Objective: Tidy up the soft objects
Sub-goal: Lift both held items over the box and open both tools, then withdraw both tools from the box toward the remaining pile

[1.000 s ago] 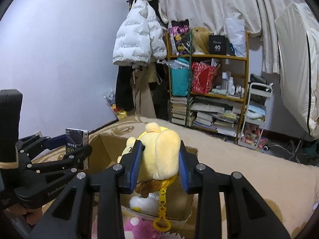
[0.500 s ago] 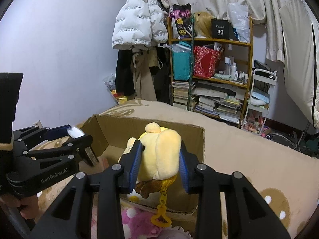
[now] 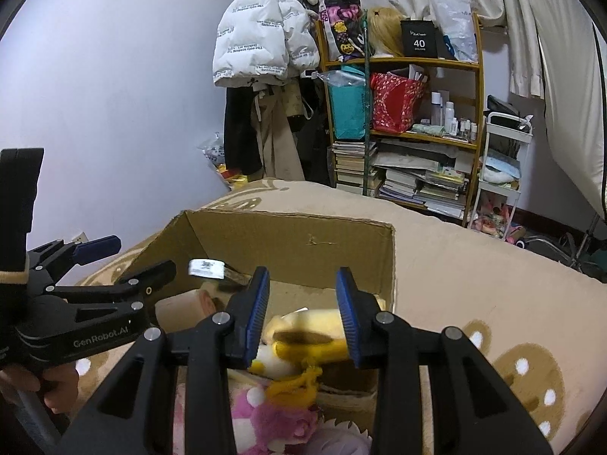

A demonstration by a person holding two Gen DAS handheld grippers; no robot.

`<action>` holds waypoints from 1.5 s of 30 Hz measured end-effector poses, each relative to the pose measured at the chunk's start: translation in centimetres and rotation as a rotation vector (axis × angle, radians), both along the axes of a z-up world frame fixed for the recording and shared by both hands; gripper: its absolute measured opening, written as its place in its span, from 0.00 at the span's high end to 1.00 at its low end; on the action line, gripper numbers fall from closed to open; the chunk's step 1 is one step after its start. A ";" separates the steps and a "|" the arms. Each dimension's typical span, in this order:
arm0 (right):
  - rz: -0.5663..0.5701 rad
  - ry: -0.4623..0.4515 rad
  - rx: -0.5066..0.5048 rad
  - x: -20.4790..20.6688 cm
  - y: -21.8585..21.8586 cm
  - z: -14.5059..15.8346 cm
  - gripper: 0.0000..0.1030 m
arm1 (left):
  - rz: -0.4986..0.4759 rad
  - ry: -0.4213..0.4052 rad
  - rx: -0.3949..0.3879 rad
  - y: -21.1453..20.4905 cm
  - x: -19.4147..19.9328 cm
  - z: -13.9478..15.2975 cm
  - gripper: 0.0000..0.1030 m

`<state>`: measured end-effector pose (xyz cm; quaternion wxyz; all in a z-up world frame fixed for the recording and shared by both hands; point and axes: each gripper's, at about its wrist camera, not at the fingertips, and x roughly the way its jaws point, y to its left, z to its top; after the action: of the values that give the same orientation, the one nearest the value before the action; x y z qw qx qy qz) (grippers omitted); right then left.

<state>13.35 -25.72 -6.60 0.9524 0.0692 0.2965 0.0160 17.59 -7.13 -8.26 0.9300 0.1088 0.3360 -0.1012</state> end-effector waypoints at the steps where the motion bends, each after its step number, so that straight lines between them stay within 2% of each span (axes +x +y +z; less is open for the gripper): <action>1: 0.003 -0.001 0.002 -0.1 0.0 0.1 0.63 | 0.004 0.001 0.009 0.0 -0.1 0.1 0.18; 5: 0.040 0.009 0.039 -0.5 -0.2 0.9 0.51 | 0.018 0.011 0.005 0.6 -0.5 0.7 0.12; 7: 0.033 0.004 0.027 -0.9 -0.2 1.6 0.48 | 0.026 0.013 0.004 0.9 -0.9 1.1 0.09; 11: 0.027 -0.007 0.046 -1.9 -0.4 2.6 0.32 | 0.035 -0.004 0.017 1.5 -1.8 1.7 0.04; 12: 0.025 -0.008 0.044 -2.1 -0.4 2.7 0.30 | 0.036 -0.006 0.016 1.7 -2.1 1.9 0.04; 17: 0.014 0.000 0.023 -3.6 -0.5 3.7 0.07 | 0.046 0.011 -0.005 2.6 -3.5 2.6 0.03; 19: 0.010 -0.002 0.030 -4.3 -0.7 4.1 0.03 | 0.048 0.013 -0.002 2.8 -4.2 2.9 0.02; 24: 0.004 -0.001 0.018 -5.8 -0.7 4.8 0.01 | 0.051 0.032 0.033 2.7 -5.6 3.1 0.02; 31: -0.016 0.011 0.022 -8.1 -0.6 5.5 0.01 | 0.035 0.081 0.019 2.7 -7.7 3.3 0.02; 37: -0.025 0.063 0.008 -9.7 -0.2 5.2 0.01 | 0.042 0.143 -0.003 3.5 -9.0 3.2 0.02; 45: -0.012 0.148 0.010 -11.5 1.0 3.4 0.01 | 0.029 0.215 -0.034 3.9 -10.0 2.7 0.02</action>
<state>1.80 -24.76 -3.20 0.9277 0.0768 0.3654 0.0064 7.64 -3.22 -5.52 0.8917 0.0763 0.4338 -0.1044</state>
